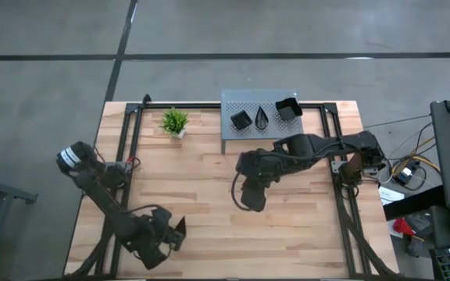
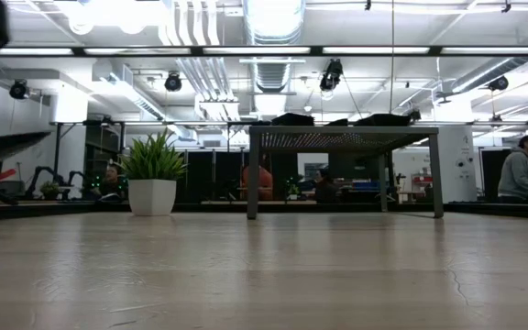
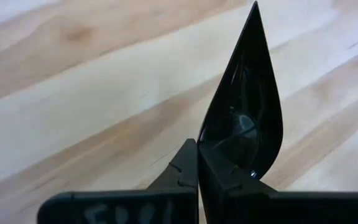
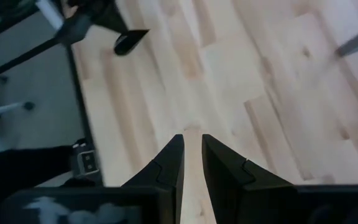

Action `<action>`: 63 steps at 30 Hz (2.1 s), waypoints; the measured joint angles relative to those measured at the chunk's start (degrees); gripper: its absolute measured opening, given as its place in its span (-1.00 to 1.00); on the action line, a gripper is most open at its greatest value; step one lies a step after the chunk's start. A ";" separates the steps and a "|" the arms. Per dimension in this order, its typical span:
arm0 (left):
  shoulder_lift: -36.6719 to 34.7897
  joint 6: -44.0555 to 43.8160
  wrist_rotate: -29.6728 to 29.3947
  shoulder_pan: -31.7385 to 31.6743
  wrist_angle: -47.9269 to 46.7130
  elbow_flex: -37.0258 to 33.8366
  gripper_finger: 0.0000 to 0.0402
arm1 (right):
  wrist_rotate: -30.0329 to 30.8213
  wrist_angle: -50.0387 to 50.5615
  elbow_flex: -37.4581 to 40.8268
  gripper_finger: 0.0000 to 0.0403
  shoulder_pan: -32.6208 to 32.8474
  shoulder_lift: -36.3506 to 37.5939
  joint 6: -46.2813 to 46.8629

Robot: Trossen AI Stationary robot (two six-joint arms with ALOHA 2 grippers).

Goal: Pick & Place Mini shaped plates
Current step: Stack the black drop-shaped plate on top of the black drop-shaped plate on the shelf

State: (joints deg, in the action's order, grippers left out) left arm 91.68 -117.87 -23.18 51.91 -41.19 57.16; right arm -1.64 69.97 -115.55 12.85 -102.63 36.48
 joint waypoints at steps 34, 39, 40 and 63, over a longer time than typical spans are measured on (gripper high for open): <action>-0.07 37.99 -35.49 -22.73 -0.02 22.15 -1.00 | 32.13 -17.94 14.50 -0.11 9.29 1.47 4.37; -0.07 42.80 -39.25 -22.99 0.14 24.06 -1.00 | 44.83 -18.53 14.50 -0.15 11.91 1.79 2.66; -0.07 43.92 -39.97 -22.98 0.16 24.57 -1.00 | 46.31 -18.52 14.50 -0.16 12.11 1.79 2.96; -0.07 59.55 -43.32 -23.73 1.10 29.88 -1.00 | 49.84 -23.93 14.63 -0.56 12.01 1.73 1.68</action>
State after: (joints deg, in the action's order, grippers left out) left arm 91.61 -58.32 -66.50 28.18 -40.10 87.05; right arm 48.21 46.04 -100.92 24.86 -100.90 38.16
